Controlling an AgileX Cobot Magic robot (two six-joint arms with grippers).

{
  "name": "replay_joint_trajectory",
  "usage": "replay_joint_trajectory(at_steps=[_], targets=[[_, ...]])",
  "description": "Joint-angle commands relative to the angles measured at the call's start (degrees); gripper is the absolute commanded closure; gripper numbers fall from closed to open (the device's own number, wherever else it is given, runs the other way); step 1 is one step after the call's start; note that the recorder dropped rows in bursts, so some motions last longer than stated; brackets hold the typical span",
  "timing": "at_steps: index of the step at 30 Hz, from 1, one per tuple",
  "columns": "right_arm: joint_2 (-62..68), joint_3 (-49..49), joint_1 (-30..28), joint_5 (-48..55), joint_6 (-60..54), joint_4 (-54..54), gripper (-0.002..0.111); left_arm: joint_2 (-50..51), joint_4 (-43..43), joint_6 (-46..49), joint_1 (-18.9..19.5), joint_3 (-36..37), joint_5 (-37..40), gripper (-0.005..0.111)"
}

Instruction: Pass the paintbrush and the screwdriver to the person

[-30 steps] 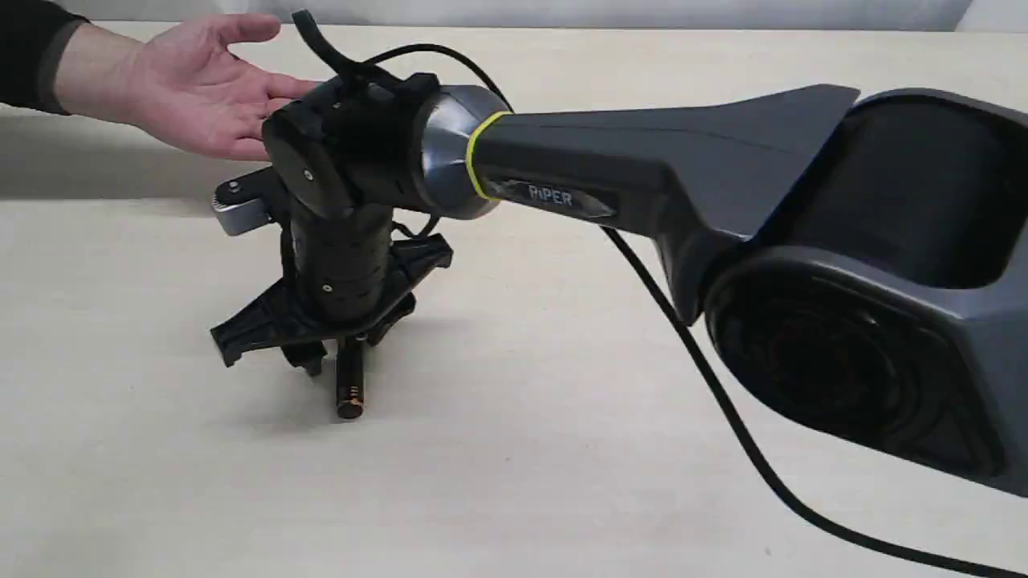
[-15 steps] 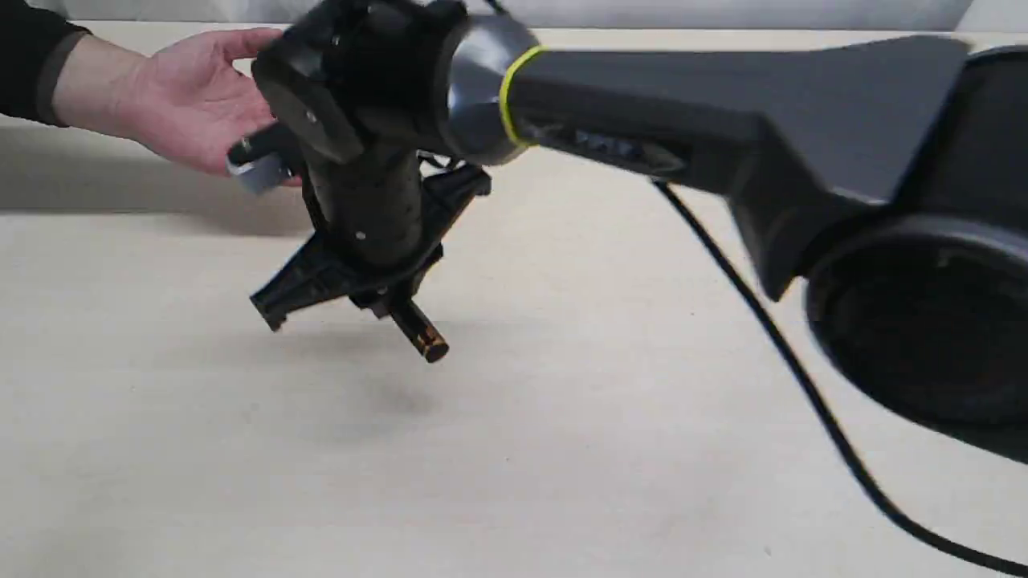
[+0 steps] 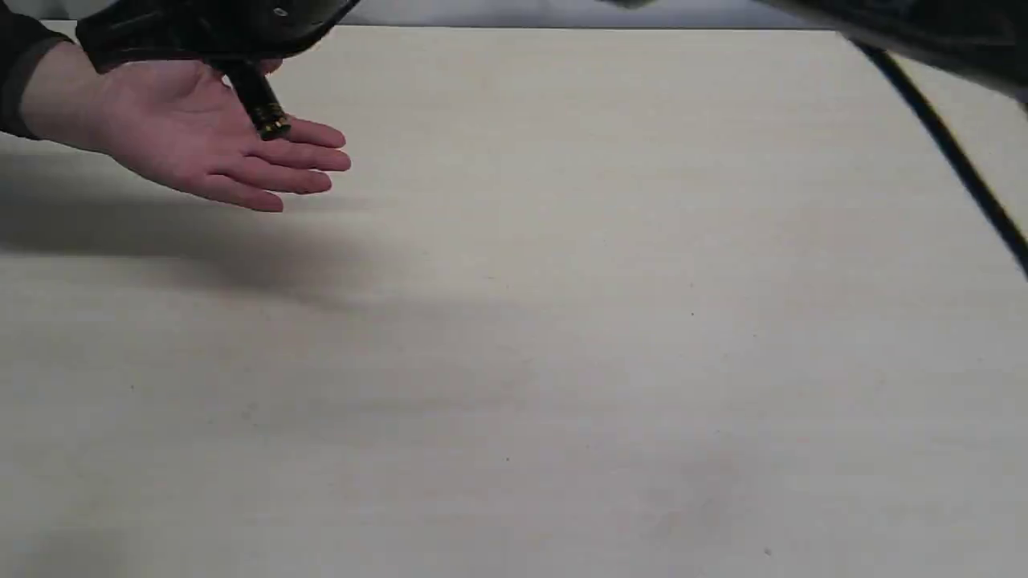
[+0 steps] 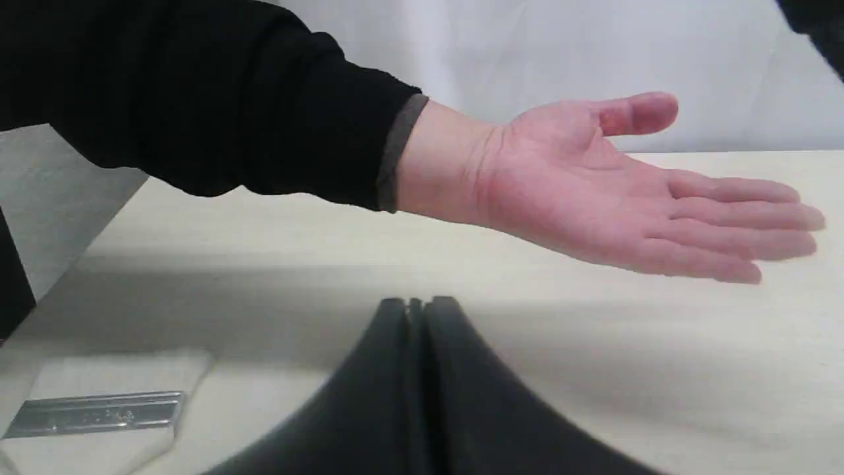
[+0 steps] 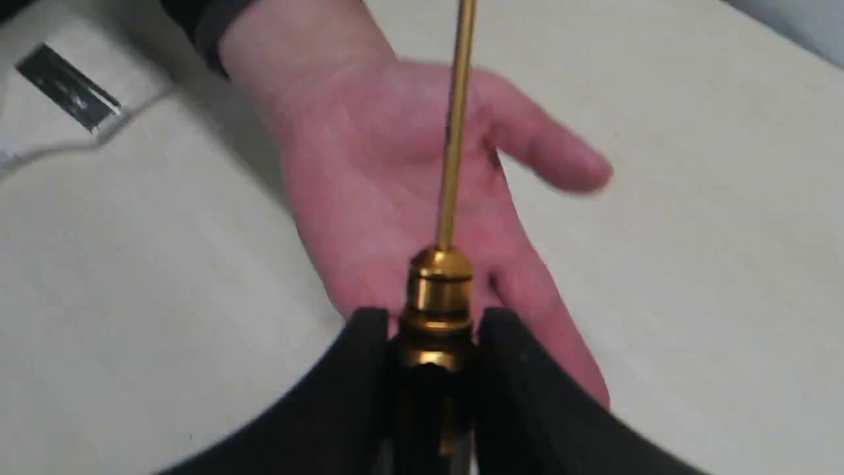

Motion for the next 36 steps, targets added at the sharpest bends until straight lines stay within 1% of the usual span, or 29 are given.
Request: replay_joint_trajectory(at_steps=[1, 3, 9, 14, 16, 17, 19, 20, 23, 24, 27, 30, 32, 34, 36], targets=[[3.9, -0.07, -0.1, -7.14, -0.47, -0.42, 0.102, -0.14, -0.01, -0.12, -0.47, 0.12, -0.4, 0.107], [6.23, -0.07, -0.1, -9.01, -0.47, -0.42, 0.098, -0.14, -0.01, -0.12, -0.47, 0.12, -0.4, 0.107], [12.91, -0.07, -0.1, -15.3, -1.98, -0.42, 0.082, -0.14, -0.01, -0.12, -0.47, 0.12, -0.4, 0.107], [11.96, -0.07, -0.1, -13.28, -1.98, -0.42, 0.065, -0.14, -0.24, -0.12, -0.47, 0.12, -0.3, 0.107], [10.19, -0.07, -0.1, -11.54, -1.98, -0.42, 0.06, -0.14, -0.24, -0.12, -0.47, 0.12, -0.3, 0.107], [8.92, -0.07, -0.1, -10.21, -2.09, -0.42, 0.059, -0.14, -0.24, -0.12, -0.47, 0.12, -0.3, 0.107], [5.88, -0.07, -0.1, -5.85, -5.43, -0.53, 0.063, -0.14, -0.24, -0.12, -0.47, 0.12, -0.3, 0.107], [4.55, -0.07, -0.1, -3.04, -6.48, -1.09, 0.069, -0.14, -0.24, -0.12, -0.47, 0.12, -0.3, 0.107], [-0.72, -0.07, -0.1, 6.05, -6.44, -5.03, 0.098, -0.14, -0.24, -0.12, -0.47, 0.12, -0.3, 0.107], [-2.13, -0.07, -0.1, 7.97, -6.44, -5.82, 0.104, -0.14, -0.24, -0.12, -0.47, 0.12, -0.3, 0.107], [-7.98, 1.85, 0.04, 10.42, -6.44, -6.0, 0.104, -0.14, -0.24, -0.12, -0.47, 0.12, -0.3, 0.107], [-14.35, 6.49, 1.71, 7.24, -6.44, -8.1, 0.104, -0.14, -0.24, -0.12, -0.47, 0.12, -0.3, 0.107], [-18.78, 10.64, 3.92, 4.28, -5.75, -11.36, 0.104, -0.14, -0.24, -0.12, -0.47, 0.12, -0.3, 0.107], [-23.22, 15.3, 6.49, 1.62, -2.11, -15.79, 0.104, -0.14, -0.24, -0.12, -0.47, 0.12, -0.3, 0.107], [-28.03, 20.72, 9.97, -0.01, 4.01, -21.99, 0.104, -0.14, -0.24, -0.12, -0.47, 0.12, -0.3, 0.107]])
